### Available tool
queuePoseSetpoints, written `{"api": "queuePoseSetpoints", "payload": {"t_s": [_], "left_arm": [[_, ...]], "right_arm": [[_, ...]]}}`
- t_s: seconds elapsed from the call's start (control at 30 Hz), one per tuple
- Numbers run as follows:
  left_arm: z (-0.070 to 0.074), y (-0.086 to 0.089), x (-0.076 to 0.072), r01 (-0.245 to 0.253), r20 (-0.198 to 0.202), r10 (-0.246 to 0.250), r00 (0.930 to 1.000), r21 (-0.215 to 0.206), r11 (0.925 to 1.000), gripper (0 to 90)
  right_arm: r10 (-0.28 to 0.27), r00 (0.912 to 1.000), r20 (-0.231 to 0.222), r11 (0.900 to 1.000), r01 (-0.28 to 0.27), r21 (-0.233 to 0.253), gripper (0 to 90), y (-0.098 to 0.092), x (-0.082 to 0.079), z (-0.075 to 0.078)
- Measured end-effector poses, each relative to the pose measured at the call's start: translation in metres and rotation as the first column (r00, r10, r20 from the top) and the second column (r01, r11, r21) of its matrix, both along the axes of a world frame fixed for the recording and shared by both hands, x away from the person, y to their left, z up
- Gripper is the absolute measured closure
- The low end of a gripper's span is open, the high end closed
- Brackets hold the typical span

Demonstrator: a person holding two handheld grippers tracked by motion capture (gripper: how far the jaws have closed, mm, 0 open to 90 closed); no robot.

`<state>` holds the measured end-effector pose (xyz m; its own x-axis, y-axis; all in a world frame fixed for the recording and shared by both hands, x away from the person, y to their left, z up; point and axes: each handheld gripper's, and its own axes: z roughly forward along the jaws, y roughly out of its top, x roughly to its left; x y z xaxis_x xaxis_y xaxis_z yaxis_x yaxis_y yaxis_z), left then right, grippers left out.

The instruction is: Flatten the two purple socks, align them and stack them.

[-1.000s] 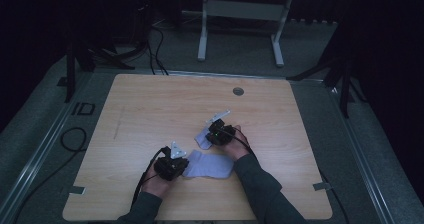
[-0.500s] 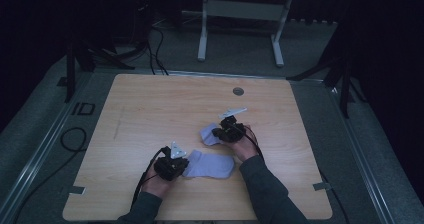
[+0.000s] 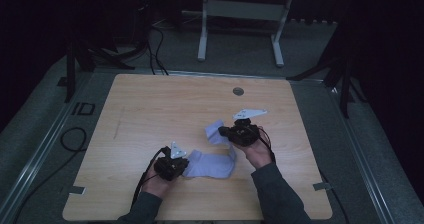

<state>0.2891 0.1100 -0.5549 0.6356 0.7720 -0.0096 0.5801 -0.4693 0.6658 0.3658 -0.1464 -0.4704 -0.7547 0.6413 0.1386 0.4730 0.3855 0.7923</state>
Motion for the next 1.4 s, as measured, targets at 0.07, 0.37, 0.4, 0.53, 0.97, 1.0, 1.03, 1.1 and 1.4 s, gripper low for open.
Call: {"api": "queuePoseSetpoints", "payload": {"t_s": [0.07,0.37,0.4,0.53,0.97,1.0,1.03,1.1,1.4], "left_arm": [[0.0,0.0,0.0,0.0,-0.001,0.0,1.0,-0.001,1.0,84.6],[0.0,0.0,0.0,-0.001,-0.003,0.001,1.0,-0.004,1.0,84.6],[0.0,0.0,0.0,0.002,-0.003,-0.002,1.0,0.0,1.0,84.6],[0.0,0.0,0.0,0.0,0.0,0.0,1.0,-0.002,1.0,84.6],[0.0,0.0,0.0,-0.002,0.0,0.002,1.0,-0.007,1.0,84.6],[0.0,0.0,0.0,-0.003,-0.001,0.003,1.0,-0.009,1.0,84.6],[-0.001,0.0,0.0,-0.004,-0.002,0.003,1.0,-0.011,0.9999,84.6],[-0.001,0.0,0.0,-0.003,-0.002,0.003,1.0,-0.01,0.9999,84.6],[0.0,0.0,0.0,0.0,-0.001,0.0,1.0,-0.005,1.0,84.6]], "right_arm": [[0.002,1.0,0.01,1.0,-0.002,0.004,87.8,-0.001,-0.005,0.003],[0.014,0.9995,0.03,1.0,-0.014,0.013,87.7,-0.006,-0.029,0.01],[0.019,0.9995,0.023,1.0,-0.02,0.008,87.7,-0.004,-0.032,0.007],[0.032,0.9994,-0.013,0.999,-0.032,0.004,87.7,0.008,-0.036,-0.01],[0.054,0.9956,-0.076,0.999,-0.054,0.007,87.6,0.036,-0.04,-0.04],[0.055,0.9952,-0.08,0.998,-0.055,0.003,87.6,0.037,-0.041,-0.043],[0.057,0.9947,-0.086,0.998,-0.057,0.001,87.6,0.039,-0.041,-0.046],[0.06,0.9931,-0.1,0.998,-0.061,-0.004,87.6,0.042,-0.041,-0.051],[0.087,0.9845,-0.153,0.996,-0.089,-0.01,87.6,0.053,-0.042,-0.064]]}}
